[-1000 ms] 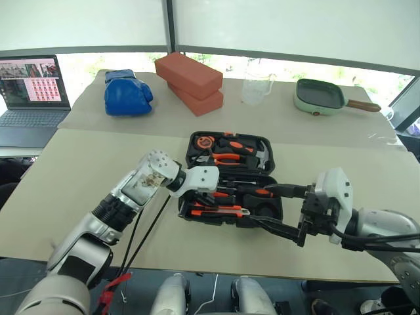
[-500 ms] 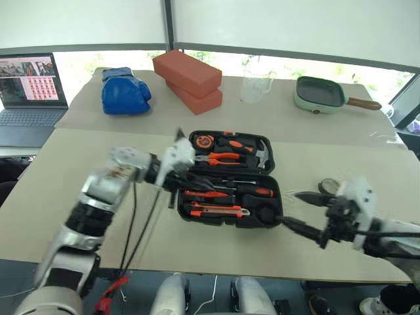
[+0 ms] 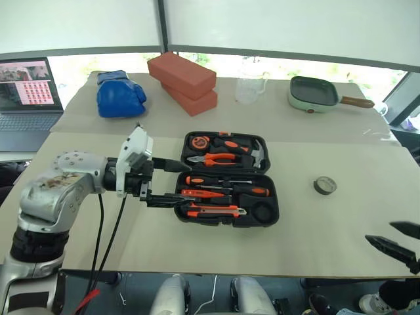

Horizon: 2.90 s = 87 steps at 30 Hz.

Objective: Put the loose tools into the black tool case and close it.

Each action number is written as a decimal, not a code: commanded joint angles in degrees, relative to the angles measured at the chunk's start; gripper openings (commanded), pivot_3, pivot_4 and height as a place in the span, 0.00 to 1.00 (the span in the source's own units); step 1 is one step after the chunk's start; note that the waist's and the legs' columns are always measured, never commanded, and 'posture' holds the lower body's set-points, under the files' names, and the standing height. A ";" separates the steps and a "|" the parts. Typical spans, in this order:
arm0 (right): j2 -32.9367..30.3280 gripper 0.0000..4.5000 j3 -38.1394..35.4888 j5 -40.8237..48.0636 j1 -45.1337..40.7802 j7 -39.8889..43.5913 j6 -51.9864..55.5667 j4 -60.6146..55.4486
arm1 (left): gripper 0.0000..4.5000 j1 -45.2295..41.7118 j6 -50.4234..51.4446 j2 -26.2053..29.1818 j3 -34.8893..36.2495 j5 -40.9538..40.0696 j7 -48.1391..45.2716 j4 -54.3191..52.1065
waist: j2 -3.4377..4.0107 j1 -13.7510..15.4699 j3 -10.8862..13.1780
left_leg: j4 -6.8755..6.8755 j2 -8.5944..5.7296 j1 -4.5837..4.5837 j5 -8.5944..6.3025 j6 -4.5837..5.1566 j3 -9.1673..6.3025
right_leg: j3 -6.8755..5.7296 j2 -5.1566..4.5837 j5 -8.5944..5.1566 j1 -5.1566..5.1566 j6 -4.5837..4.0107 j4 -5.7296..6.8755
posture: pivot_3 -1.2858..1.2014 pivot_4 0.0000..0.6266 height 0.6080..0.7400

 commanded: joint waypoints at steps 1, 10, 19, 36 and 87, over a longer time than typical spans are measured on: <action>-2.90 1.00 9.91 -3.35 -9.39 -0.27 -1.71 4.08 | 1.00 -1.15 -0.04 -0.30 0.47 -2.03 2.43 -2.73 | 0.00 -0.10 0.00 | -0.01 -0.01 0.01 0.00 -0.01 -0.02 | -0.02 0.02 -0.01 0.02 -0.02 0.00 | 0.52 0.24 0.99; 1.15 1.00 35.85 -17.70 -38.11 -3.85 -4.93 22.05 | 1.00 -1.79 -3.50 -0.57 -3.08 0.84 5.95 -3.15 | 0.10 0.07 0.08 | -0.09 -0.10 -0.07 0.03 -0.04 0.00 | -0.03 -0.01 -0.02 -0.10 -0.01 0.01 | 0.52 0.24 0.99; 4.98 0.83 41.19 -22.96 -45.54 -4.43 -8.93 33.07 | 1.00 -1.71 -4.81 0.30 -3.54 1.13 6.87 -2.76 | 0.12 0.26 0.09 | -0.14 -0.10 -0.10 0.04 -0.06 0.03 | -0.05 -0.04 -0.01 -0.14 -0.01 0.00 | 0.52 0.24 0.99; 5.12 0.01 32.74 -1.25 -35.03 4.70 3.81 -4.42 | 1.00 -2.57 -6.24 0.71 -6.38 2.20 6.13 -2.45 | 0.17 0.08 0.11 | -0.18 -0.03 -0.06 0.04 -0.07 0.01 | -0.04 0.01 -0.01 -0.15 -0.01 0.07 | 0.52 0.24 0.99; 3.42 0.52 32.53 -3.73 -37.04 -4.48 7.79 -1.23 | 0.62 3.45 -18.08 1.92 -6.85 17.77 12.50 17.73 | 0.11 1.10 0.13 | -0.19 -0.07 -0.08 0.04 -0.06 0.04 | -0.11 -0.03 -0.03 -0.20 -0.05 0.03 | 0.52 0.24 0.99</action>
